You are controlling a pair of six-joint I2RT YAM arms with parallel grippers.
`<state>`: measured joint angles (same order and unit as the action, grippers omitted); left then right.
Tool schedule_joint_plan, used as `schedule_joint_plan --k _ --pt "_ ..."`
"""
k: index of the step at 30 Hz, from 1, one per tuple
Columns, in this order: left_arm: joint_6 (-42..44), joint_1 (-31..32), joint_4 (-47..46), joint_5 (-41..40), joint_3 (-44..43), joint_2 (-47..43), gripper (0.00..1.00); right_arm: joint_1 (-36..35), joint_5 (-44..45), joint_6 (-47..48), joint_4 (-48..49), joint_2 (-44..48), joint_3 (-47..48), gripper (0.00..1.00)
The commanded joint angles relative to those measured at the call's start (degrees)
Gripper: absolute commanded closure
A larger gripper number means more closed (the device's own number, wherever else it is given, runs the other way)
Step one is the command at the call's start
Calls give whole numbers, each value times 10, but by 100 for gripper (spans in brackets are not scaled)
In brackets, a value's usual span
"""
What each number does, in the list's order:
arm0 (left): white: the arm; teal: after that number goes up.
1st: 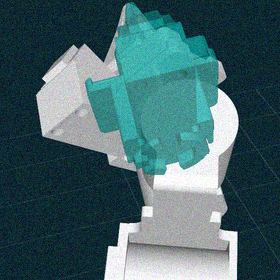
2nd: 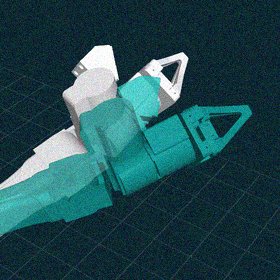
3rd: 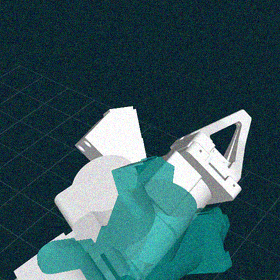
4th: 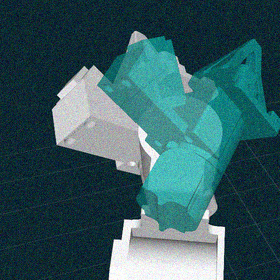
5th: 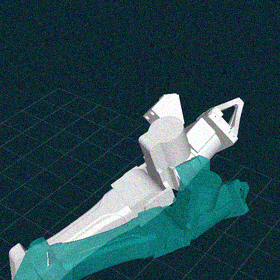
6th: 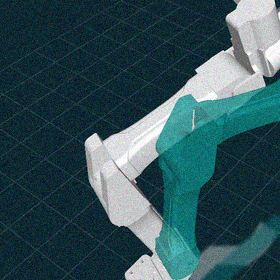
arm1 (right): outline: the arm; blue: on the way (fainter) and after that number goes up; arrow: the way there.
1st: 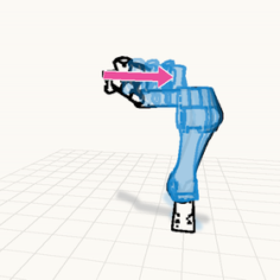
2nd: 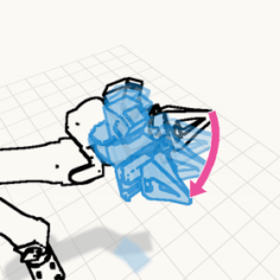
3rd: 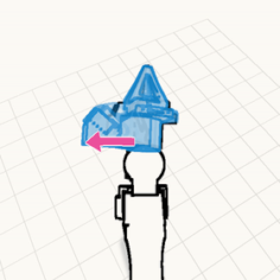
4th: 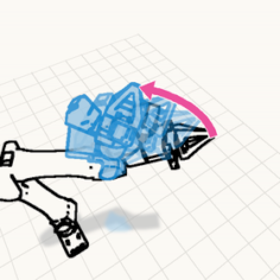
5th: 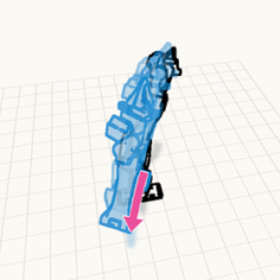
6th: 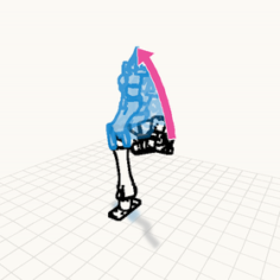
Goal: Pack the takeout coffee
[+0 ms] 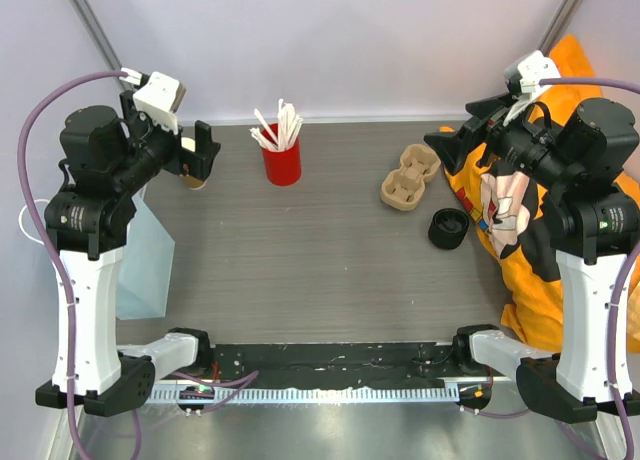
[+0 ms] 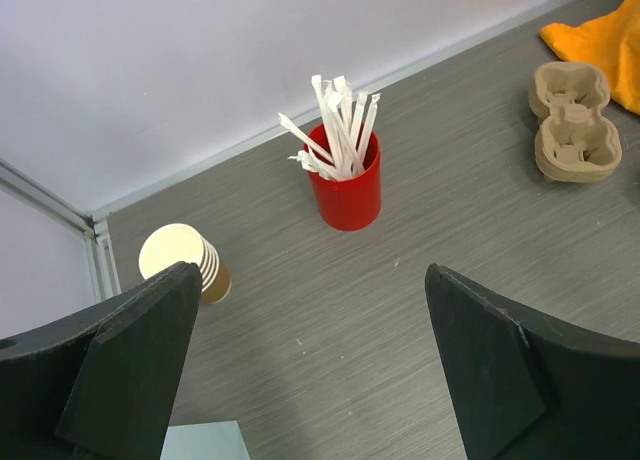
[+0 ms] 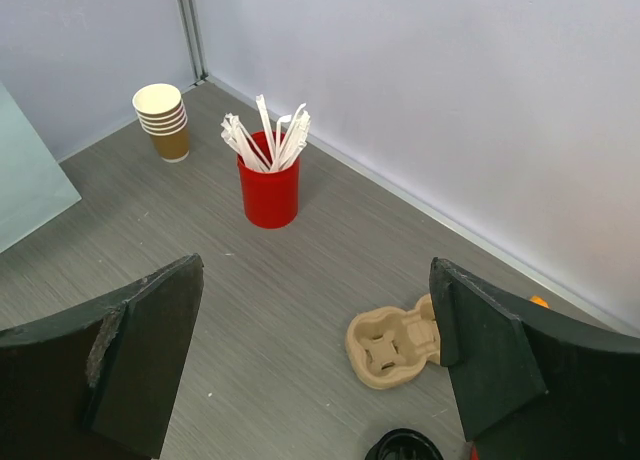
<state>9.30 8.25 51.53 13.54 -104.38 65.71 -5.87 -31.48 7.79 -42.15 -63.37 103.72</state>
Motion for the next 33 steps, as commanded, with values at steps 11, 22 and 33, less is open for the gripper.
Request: schedule_joint_plan --k 11,22,33 --pt "13 3 3 -11 -15 -12 0 0 -24 13 11 4 10 1" --pt "8 3 67 -207 -4 -33 0 0 -6 33 20 8 -40 0" --pt "26 3 125 -396 40 -74 0 0 -26 42 27 13 -102 0"
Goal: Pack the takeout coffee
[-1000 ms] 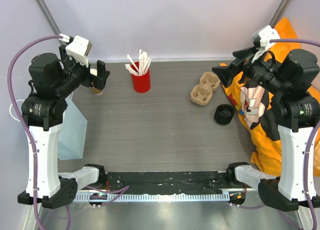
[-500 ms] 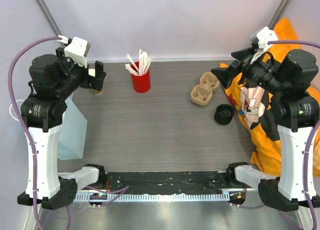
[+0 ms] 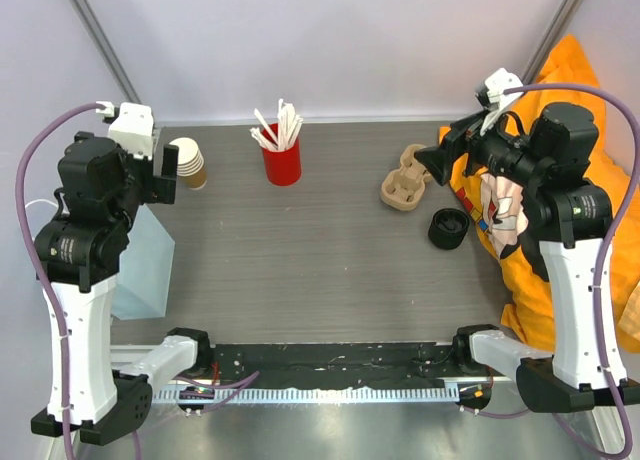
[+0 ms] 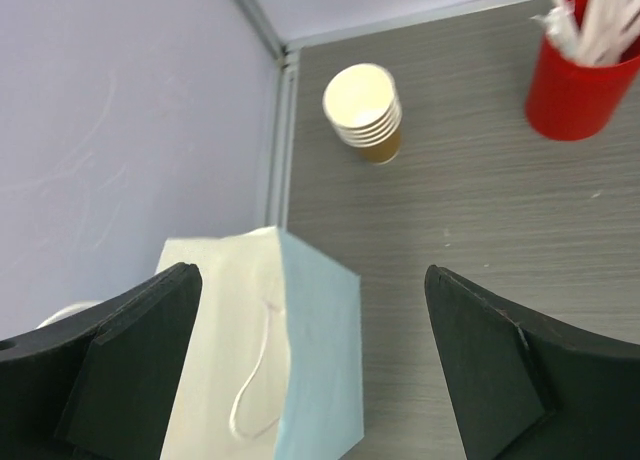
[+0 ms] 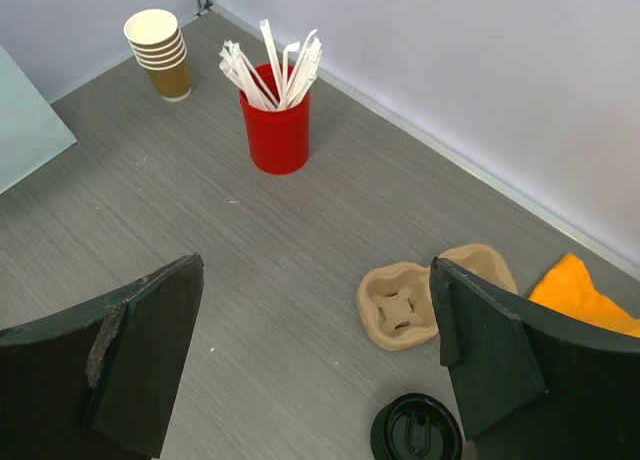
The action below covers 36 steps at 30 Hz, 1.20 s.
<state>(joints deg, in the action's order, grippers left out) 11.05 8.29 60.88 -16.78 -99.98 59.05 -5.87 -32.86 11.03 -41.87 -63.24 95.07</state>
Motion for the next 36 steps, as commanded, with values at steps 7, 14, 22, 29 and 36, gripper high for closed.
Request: schedule_joint_plan --k 7,14,22,29,36 --pt "34 2 55 -154 44 -40 4 -2 -34 -10 51 2 -63 0" --pt "42 2 62 -168 88 -58 33 -31 10 -14 67 -23 -77 0" --pt "50 2 81 -178 105 -59 43 -51 52 -4 66 -18 -89 0" --pt "65 1 66 -199 145 -66 62 -57 62 3 62 -12 -93 0" --pt "72 1 50 -203 160 -62 79 -63 68 1 61 -13 -90 0"
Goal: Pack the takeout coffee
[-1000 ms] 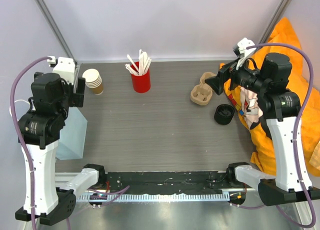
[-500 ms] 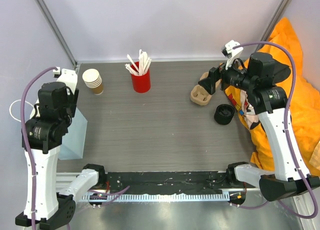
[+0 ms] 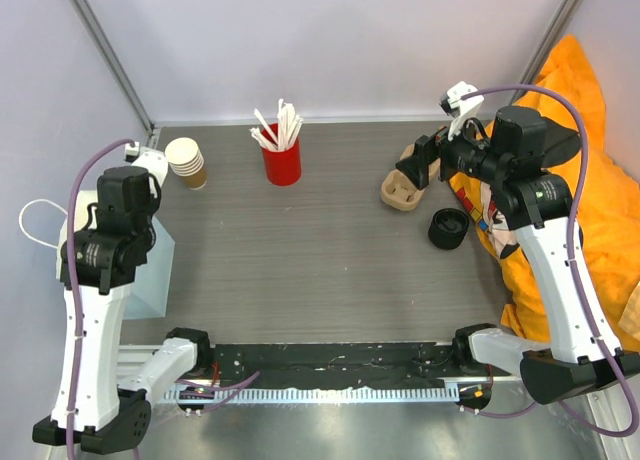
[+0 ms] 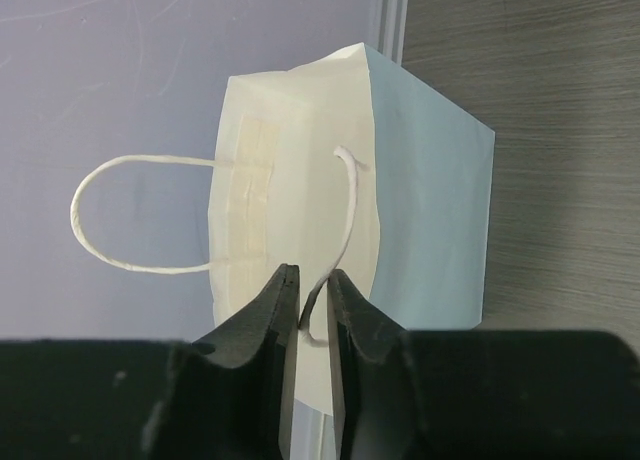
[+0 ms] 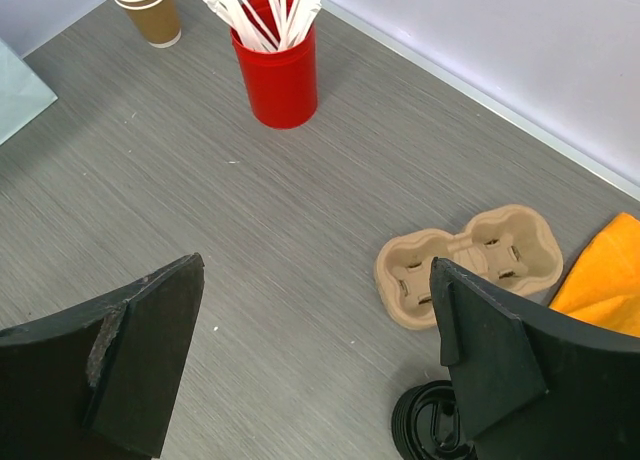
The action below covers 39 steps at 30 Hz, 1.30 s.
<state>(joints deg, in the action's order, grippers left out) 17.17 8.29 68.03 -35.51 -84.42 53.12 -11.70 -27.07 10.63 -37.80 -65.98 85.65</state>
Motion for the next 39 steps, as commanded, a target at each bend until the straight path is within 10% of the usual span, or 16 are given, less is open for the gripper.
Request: schedule_joint_plan --k 1,7,39 --pt "11 1 -23 -16 8 -4 83 -7 9 5 20 16 3 0" --pt "11 1 -36 -7 15 0 100 -11 12 5 20 17 1 0" --pt "-93 98 -80 395 -102 118 100 -66 64 19 1 -9 27 1"
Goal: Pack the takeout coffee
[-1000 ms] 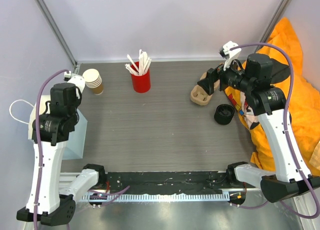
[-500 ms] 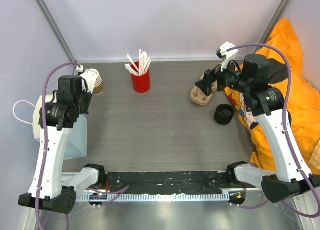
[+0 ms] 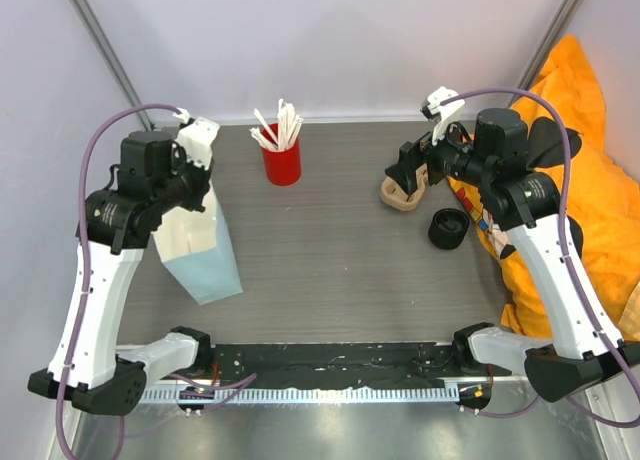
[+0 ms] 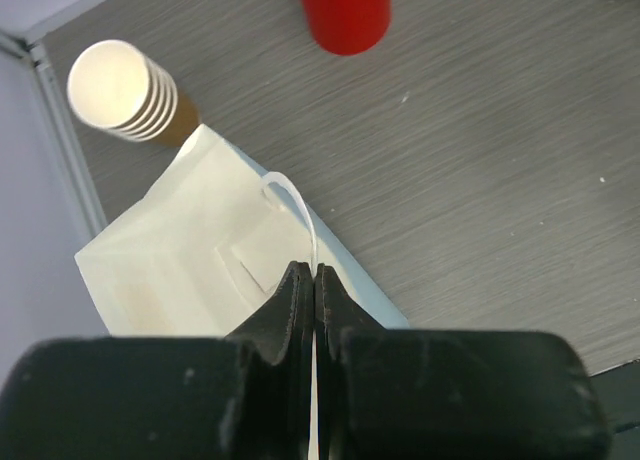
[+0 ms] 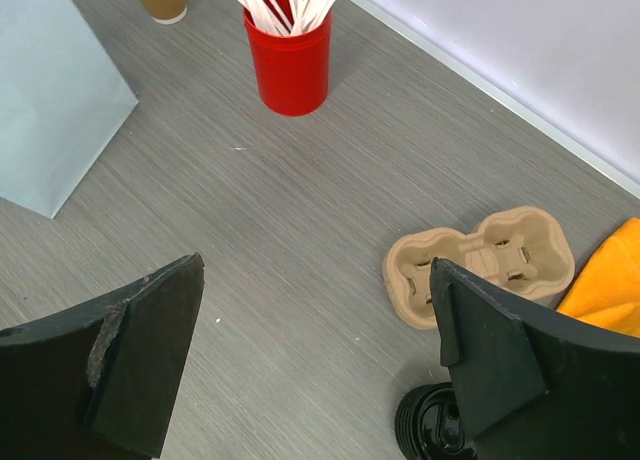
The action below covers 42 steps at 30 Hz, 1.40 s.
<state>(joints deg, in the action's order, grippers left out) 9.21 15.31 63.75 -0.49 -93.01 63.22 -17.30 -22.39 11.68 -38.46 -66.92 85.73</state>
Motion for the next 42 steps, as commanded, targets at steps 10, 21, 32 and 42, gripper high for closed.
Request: schedule_joint_plan --k 10,21,32,42 --pt "-10 154 -66 65 -53 82 100 -21 28 14 4 -7 29 0" --pt "-17 181 -84 126 -121 116 99 -26 50 25 9 -11 17 0" --pt "-20 217 -79 172 -104 125 65 -21 140 91 33 -73 -3 0" --pt "-12 218 -58 200 -140 102 3 77 89 146 0 -205 73 0"
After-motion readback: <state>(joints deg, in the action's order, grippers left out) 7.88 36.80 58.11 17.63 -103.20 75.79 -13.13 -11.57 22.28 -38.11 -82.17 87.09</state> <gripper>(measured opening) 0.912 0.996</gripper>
